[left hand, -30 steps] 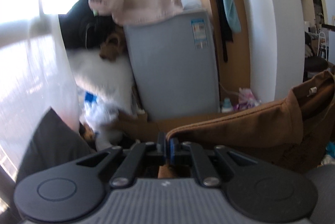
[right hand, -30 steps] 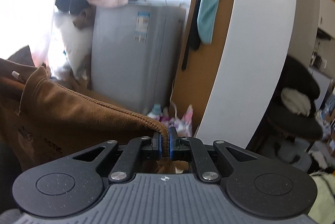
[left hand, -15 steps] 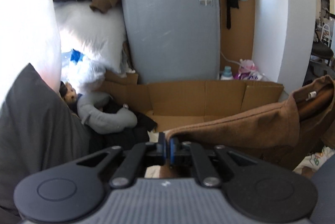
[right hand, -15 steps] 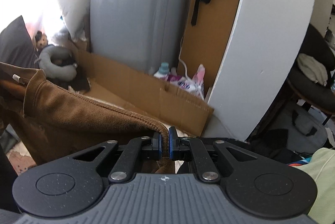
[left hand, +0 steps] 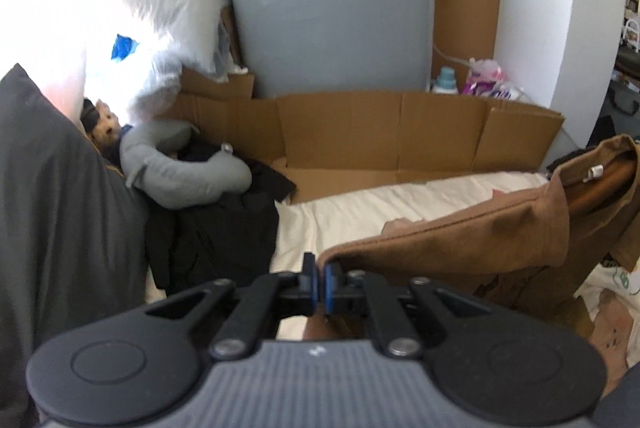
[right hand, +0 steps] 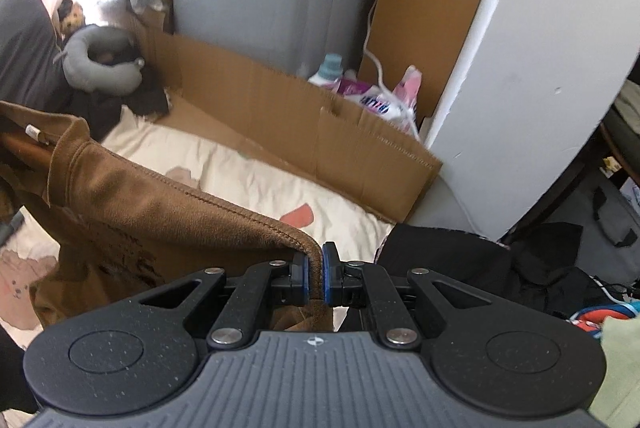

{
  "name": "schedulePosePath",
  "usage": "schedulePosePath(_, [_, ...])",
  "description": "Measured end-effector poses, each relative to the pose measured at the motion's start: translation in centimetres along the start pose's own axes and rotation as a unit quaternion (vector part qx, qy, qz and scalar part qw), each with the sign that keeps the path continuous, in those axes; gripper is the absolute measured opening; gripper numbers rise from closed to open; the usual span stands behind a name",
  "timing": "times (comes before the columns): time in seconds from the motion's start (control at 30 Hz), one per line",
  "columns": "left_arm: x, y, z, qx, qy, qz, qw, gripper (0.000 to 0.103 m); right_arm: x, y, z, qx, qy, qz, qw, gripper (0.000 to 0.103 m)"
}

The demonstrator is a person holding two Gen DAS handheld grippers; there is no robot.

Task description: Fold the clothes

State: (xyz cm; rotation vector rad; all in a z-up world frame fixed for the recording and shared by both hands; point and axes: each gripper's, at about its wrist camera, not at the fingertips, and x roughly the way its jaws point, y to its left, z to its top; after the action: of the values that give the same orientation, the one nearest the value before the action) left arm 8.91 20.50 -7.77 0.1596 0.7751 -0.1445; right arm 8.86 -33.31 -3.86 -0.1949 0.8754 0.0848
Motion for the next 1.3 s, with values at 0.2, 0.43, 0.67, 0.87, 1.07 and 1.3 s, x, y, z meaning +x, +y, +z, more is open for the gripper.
schedulePosePath(0.2, [4.2,0.5,-1.0,0.006,0.032,0.004,0.9995,0.004,5.4,0.6,-0.1,-0.02,0.022,0.013,0.999,0.005])
schedulePosePath(0.43, [9.8,1.8,-1.7,0.003,0.056,0.013,0.9983,0.004,12.0,1.2,0.3,-0.05,0.04,0.032,0.997,0.005])
schedulePosePath(0.67, [16.5,1.9,-1.9,0.014,0.068,0.017,0.9975,0.004,19.3,1.2,0.9,-0.069,0.056,0.042,0.995,0.005])
schedulePosePath(0.87, [22.2,2.5,-2.4,0.025,0.087,0.022,0.9957,0.004,25.7,1.8,1.6,-0.083,0.069,0.047,0.993,0.005])
schedulePosePath(1.07, [27.3,3.3,-3.1,0.047,0.106,0.033,0.9926,0.004,31.7,2.9,2.1,-0.112,0.084,0.054,0.989,0.005])
schedulePosePath(1.3, [31.7,4.5,-3.8,0.041,0.131,0.04,0.9897,0.004,37.4,4.6,2.6,-0.138,0.103,0.048,0.984,0.005])
